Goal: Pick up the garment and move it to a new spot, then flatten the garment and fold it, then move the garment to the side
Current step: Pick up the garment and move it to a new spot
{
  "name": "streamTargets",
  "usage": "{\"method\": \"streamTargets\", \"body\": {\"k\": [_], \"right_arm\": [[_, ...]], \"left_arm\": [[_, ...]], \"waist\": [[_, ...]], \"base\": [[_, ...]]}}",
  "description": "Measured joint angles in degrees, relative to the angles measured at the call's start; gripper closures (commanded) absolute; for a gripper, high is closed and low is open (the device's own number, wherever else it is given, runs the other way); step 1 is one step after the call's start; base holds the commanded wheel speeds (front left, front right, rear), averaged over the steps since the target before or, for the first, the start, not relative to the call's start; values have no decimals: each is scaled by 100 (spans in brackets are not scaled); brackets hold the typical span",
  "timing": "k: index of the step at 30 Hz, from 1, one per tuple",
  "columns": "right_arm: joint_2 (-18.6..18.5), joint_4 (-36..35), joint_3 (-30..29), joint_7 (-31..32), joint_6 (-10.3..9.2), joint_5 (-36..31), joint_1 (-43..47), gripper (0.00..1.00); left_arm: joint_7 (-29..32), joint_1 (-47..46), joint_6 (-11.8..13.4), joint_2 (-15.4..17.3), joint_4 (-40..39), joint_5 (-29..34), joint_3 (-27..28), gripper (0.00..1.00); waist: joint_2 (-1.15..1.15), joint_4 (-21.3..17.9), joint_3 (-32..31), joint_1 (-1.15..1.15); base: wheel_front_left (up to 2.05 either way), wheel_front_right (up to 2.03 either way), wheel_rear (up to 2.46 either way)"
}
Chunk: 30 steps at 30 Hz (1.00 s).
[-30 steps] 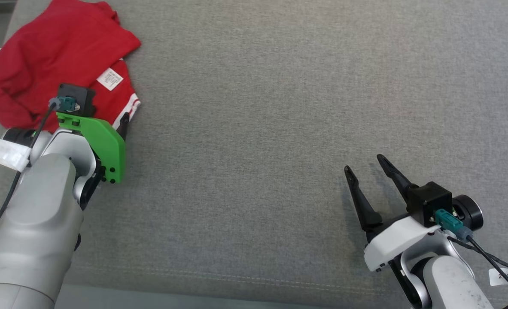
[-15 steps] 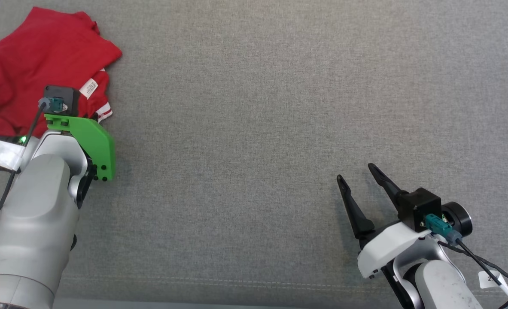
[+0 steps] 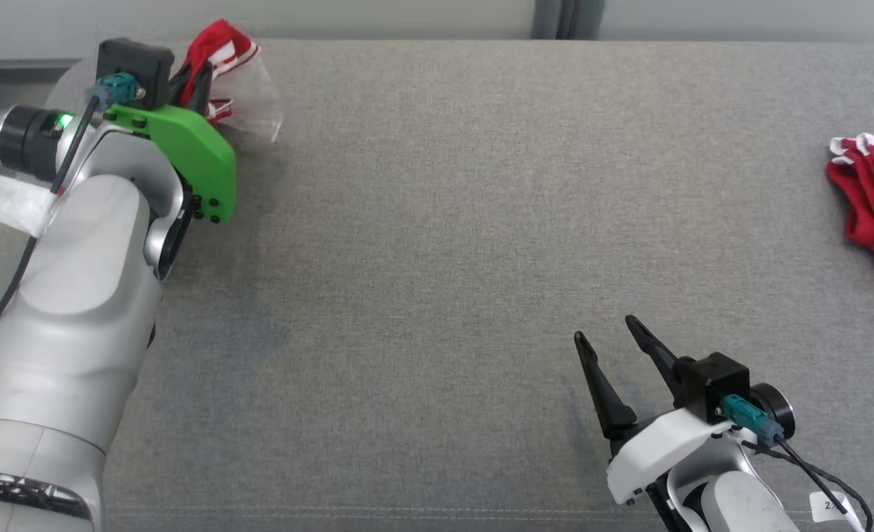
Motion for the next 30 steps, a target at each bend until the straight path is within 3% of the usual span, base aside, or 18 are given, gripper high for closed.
{"method": "streamTargets", "body": {"k": [8, 17, 30], "right_arm": [[4, 233, 57, -216, 0, 283, 79, 0], [5, 394, -20, -374, 0, 353, 54, 0], [7, 605, 269, -568, 0, 583, -138, 0]], "left_arm": [[-108, -280, 24, -221, -1040, 47, -104, 100], [-279, -536, -62, -856, -2065, -238, -221, 100], [-392, -1034, -43, -1194, -2228, -820, -511, 100]], "waist": [[0, -550, -323, 0], [0, -1270, -447, 0], [0, -1973, -370, 0]], "base": [[0, 0, 0], [0, 0, 0], [0, 0, 0]]}}
